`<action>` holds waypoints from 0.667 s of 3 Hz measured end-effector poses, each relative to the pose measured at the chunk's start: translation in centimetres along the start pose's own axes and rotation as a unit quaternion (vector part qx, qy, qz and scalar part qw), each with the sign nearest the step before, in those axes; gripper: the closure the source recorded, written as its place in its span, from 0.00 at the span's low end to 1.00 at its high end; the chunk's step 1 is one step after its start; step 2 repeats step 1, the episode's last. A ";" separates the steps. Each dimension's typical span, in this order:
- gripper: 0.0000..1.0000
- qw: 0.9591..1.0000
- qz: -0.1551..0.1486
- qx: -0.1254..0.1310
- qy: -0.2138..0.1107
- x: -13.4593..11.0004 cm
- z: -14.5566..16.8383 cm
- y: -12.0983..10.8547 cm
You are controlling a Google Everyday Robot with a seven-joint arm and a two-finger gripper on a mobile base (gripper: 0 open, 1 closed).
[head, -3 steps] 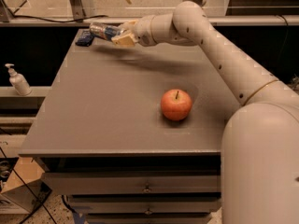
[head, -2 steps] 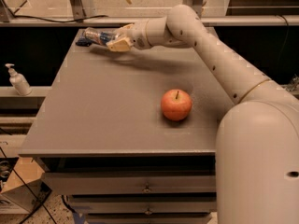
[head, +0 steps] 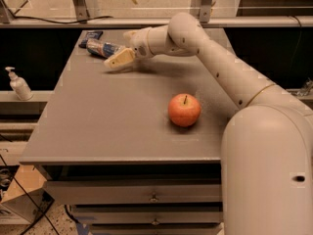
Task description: Move redbull can near rxbar blueberry
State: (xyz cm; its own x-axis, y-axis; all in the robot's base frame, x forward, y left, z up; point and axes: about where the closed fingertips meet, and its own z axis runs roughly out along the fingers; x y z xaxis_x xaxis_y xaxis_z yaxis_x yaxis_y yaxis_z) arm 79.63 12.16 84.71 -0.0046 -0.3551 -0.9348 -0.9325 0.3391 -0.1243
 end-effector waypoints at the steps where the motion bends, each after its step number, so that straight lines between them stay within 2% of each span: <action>1: 0.00 1.000 0.001 0.000 0.000 0.0 0.1 0.0; 2: 0.00 1.000 0.001 0.000 0.000 0.0 0.1 0.0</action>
Offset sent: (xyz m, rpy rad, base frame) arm 0.0000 0.0000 0.0000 0.0000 0.0000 0.0000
